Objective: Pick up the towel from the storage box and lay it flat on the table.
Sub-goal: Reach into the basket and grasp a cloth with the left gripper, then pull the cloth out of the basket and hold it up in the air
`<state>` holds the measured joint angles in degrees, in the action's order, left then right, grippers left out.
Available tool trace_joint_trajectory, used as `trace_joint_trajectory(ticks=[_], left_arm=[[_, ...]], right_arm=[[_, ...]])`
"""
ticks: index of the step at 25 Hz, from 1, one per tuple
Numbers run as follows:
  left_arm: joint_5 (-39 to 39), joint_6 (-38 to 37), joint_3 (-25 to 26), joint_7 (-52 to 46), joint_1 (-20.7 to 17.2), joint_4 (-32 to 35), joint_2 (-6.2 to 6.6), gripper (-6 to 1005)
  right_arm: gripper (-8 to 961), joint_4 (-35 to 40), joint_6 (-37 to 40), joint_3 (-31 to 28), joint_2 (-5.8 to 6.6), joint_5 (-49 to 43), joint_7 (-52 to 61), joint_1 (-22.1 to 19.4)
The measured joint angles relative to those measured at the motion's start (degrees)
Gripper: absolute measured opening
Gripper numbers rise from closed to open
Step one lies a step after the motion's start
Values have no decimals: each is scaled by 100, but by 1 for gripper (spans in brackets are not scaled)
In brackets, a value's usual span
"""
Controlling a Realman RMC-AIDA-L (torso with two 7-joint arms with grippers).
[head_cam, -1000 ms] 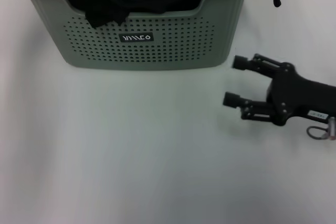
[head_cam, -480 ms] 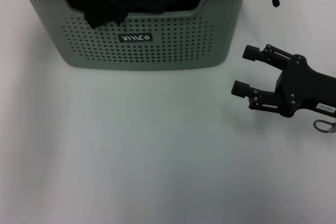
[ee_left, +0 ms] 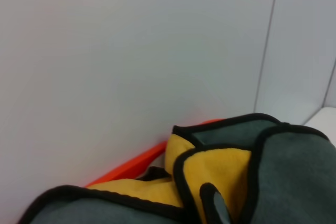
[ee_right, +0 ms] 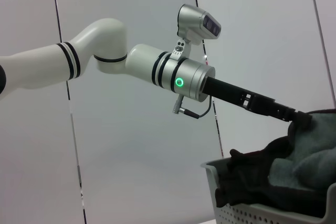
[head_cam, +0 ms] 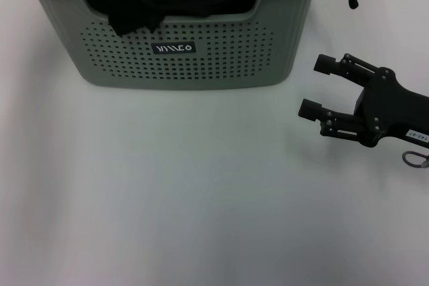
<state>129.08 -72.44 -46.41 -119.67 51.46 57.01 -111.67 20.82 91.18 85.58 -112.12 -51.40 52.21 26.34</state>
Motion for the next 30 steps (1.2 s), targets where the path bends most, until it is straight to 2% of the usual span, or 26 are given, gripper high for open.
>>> trace_joint_trajectory(ticks=[2, 10, 18, 21, 25, 30], left_arm=[[-9, -120, -4, 17, -23, 48, 7, 448], [-41, -412, -16, 144, -85, 111, -28, 263], [-744, -489, -18, 300, -401, 466, -32, 16], [-1254, -622, -17, 465, -578, 706, -38, 14], [-2450, -954, -17, 1014, -993, 1104, -61, 14], [-4074, -1755, 14, 1989, -1480, 1517, -53, 15]], right_arm=[[870, 0, 8, -5, -5, -4, -4, -5], [870, 1, 41, -7, -11, -8, -24, -20], [870, 1, 83, -7, -19, 21, -71, -112], [870, 6, 162, -64, -22, 25, -77, -154], [870, 27, 426, -220, -20, 19, -125, -224], [870, 63, 1128, -513, 100, 15, -65, -258]])
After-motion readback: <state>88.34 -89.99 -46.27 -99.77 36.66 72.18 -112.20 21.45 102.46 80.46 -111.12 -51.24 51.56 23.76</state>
